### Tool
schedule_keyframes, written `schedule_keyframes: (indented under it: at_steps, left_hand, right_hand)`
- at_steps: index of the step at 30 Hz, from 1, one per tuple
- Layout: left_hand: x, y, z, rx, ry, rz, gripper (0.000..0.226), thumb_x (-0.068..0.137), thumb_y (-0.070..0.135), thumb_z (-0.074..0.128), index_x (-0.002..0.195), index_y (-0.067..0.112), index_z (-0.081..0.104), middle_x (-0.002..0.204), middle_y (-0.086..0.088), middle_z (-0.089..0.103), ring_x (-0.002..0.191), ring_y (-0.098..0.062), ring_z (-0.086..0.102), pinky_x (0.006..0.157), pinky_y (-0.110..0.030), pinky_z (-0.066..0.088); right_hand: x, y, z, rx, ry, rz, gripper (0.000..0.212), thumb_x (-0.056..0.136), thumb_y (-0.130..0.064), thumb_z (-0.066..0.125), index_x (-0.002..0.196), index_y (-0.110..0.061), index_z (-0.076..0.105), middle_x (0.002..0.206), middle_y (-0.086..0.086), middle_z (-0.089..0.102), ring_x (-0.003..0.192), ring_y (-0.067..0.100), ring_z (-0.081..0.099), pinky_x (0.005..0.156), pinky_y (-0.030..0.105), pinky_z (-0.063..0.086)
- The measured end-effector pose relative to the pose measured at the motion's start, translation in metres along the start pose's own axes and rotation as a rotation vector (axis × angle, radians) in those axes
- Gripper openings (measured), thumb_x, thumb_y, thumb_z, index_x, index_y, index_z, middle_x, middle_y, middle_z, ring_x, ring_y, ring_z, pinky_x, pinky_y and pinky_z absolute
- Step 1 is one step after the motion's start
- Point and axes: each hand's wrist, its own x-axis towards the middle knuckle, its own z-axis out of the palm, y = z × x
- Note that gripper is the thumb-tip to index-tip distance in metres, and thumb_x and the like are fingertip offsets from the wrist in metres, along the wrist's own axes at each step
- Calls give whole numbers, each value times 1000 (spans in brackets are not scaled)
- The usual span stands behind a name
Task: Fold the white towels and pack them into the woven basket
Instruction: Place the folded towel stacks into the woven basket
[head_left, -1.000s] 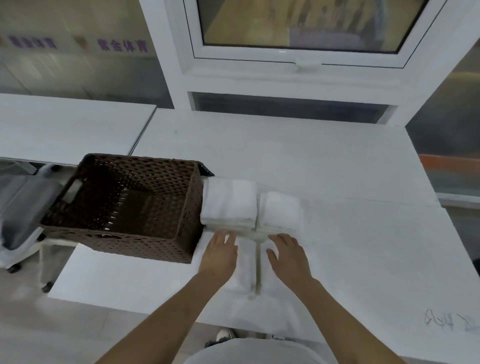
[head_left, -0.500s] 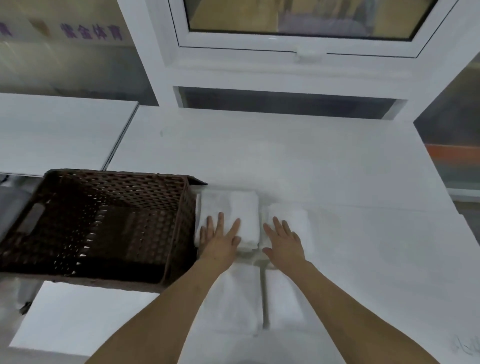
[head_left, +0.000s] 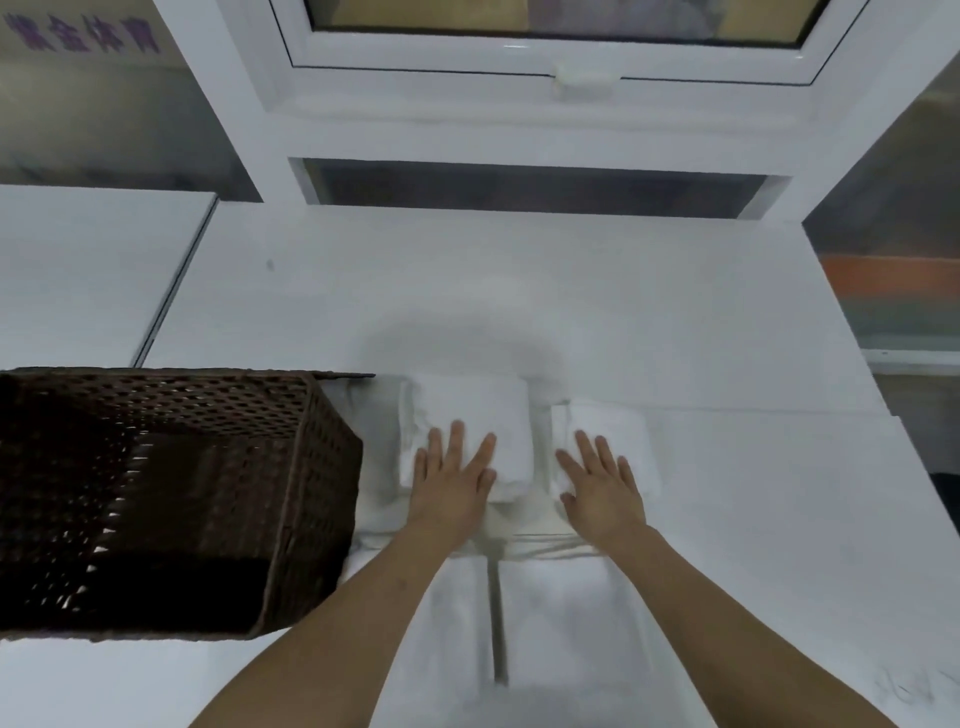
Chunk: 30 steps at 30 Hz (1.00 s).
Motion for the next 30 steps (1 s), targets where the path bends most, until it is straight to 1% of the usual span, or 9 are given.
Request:
schedule_keyframes:
  at_steps: [3,5,7,9,14,20,25,28,30]
  left_hand:
    - [2,0,-12,-91,23,-27,54,107,51,13,160,43,6,170,-4,-11,155,-33,-13,126,-50,-2]
    - [3,-6,-22,-195,194,-116,52,107,48,23,158,38,23,169,-8,6,156,-32,1,125,-51,10]
    - [9,-16,-28,-313,300,-256,54,106,48,32,158,33,25,168,-10,8,155,-32,3,124,-53,16]
    - [19,-29,-27,-445,242,-394,67,103,56,35,161,32,11,168,-12,3,155,-35,3,123,-54,17]
    - [42,-57,-1,-825,-68,-583,98,88,79,40,155,40,-20,166,-13,16,145,-40,31,117,-57,31]
    - [51,-60,-2,-1032,-21,-571,102,91,63,59,160,32,-8,165,-5,25,144,-34,36,118,-44,32]
    - [54,-68,2,-1229,-32,-582,132,52,80,70,159,39,5,159,4,36,137,-30,47,114,-47,41]
    - [47,-69,0,-1351,-10,-591,133,49,76,83,158,36,17,154,2,44,132,-27,52,111,-47,44]
    - [36,-60,-14,-1423,8,-566,117,62,64,86,156,29,25,147,0,52,125,-26,57,107,-46,49]
  right_hand:
    - [-3,-5,-8,154,87,30,61,99,-42,30,158,-29,31,172,1,4,159,23,-4,128,47,5]
    - [-3,-20,-15,271,282,-15,64,95,-43,25,151,-19,47,168,7,26,158,23,13,128,45,17]
    - [2,-37,-21,399,388,-57,60,101,-43,33,149,-11,49,162,9,39,154,23,27,124,40,29]
    - [8,-57,-31,628,247,-2,64,106,-50,39,156,-12,37,163,6,36,152,20,29,124,34,26]
    - [39,-83,-38,1091,-34,235,94,94,-76,41,163,-16,18,167,4,27,153,24,29,124,41,24]
    - [66,-92,-14,1341,-110,334,95,73,-91,54,142,-25,51,131,-5,65,114,18,64,105,44,51]
    - [72,-93,-21,1400,-102,395,59,84,-62,71,125,-23,54,114,-6,67,104,19,67,99,42,55]
    - [71,-91,-29,1482,-101,417,75,73,-59,79,130,-15,57,117,-1,70,101,20,71,92,43,60]
    - [62,-91,-41,1530,-89,391,66,81,-47,81,131,-13,56,117,0,69,100,21,71,84,39,61]
